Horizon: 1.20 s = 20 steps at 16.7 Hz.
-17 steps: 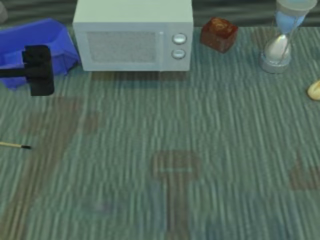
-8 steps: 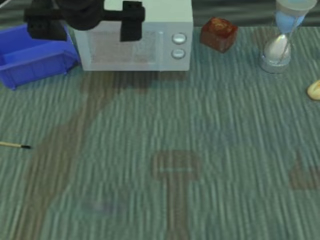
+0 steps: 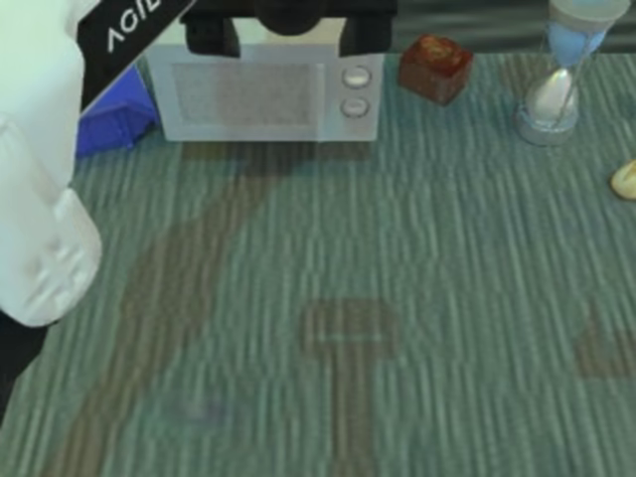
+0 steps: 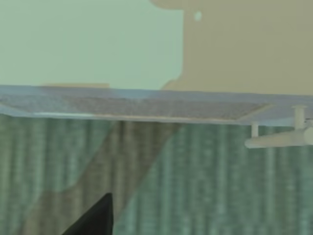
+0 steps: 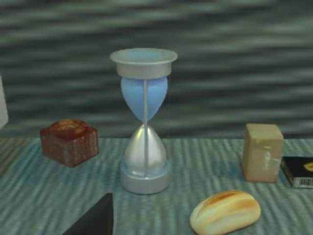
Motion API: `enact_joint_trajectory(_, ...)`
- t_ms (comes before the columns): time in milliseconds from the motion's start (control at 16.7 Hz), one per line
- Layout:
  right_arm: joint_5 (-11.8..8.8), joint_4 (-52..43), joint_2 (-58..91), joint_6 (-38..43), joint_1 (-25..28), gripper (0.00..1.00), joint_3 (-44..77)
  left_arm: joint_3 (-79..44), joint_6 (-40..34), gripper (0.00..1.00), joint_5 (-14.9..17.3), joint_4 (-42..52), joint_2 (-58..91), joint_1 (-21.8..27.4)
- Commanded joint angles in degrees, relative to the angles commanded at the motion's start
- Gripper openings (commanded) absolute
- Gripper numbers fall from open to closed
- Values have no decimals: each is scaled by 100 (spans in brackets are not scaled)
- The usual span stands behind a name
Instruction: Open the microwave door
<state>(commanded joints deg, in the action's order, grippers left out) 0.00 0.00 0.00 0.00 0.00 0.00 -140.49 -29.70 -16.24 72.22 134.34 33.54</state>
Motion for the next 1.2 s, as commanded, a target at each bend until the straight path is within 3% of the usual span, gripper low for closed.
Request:
enact_joint_trajectory(240,0,0,0,0,0,100,0,-613,-159,100,-49,88,353,125)
enact_joint_trajectory(600,0,0,0,0,0,100,0,-587,-144,100,-39,61,349,92)
enact_joint_trajectory(960,0,0,0,0,0,100,0,-227,58,100,59,-931,894,-104)
enact_joint_trajectory(1200,0,0,0,0,0,100,0,-170,92,100,77,-1075,1002,-140)
